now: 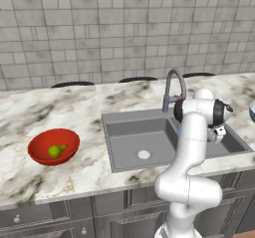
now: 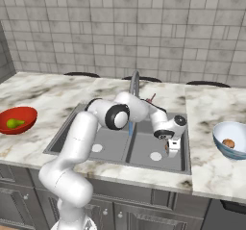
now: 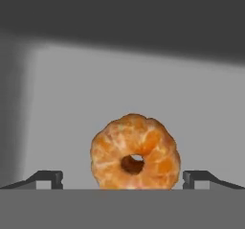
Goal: Pick the tangerines from the sink and place them in one bowl. Place the pear in the other bowl. Then turn off the sink faucet.
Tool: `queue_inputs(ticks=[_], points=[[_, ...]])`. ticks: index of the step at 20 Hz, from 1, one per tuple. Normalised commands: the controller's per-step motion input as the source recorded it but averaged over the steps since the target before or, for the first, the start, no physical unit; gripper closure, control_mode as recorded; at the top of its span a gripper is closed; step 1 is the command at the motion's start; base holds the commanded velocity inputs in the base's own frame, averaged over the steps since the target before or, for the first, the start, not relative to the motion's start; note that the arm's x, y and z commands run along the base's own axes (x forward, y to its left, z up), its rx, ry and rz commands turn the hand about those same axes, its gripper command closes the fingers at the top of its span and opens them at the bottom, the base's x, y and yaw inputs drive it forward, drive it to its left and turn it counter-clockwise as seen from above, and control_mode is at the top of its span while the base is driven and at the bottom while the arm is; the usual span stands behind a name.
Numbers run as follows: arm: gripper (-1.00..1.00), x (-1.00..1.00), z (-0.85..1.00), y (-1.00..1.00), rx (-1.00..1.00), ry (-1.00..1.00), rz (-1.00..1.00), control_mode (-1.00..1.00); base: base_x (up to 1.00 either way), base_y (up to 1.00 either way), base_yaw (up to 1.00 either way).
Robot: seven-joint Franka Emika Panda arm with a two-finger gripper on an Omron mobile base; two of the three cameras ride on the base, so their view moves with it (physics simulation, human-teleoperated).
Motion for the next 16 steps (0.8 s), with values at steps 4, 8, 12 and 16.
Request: queue_inputs(ticks=[4, 8, 12, 16], points=[[-1.0, 0.13, -0.27, -0.28, 0.0, 0.0, 0.0, -1.0, 0.0, 0.0, 0.0], [-1.0, 0.08, -0.25, -0.19, 0.0, 0.0, -0.01, -1.0, 0.0, 0.0, 0.0], [1.0, 0.01, -0.15, 0.0, 0.0, 0.0, -0.04, -1.0, 0.0, 0.0, 0.0], [1.0, 0.0, -0.28, 0.0, 0.0, 0.06, -0.04, -1.0, 0.0, 0.0, 0.0]])
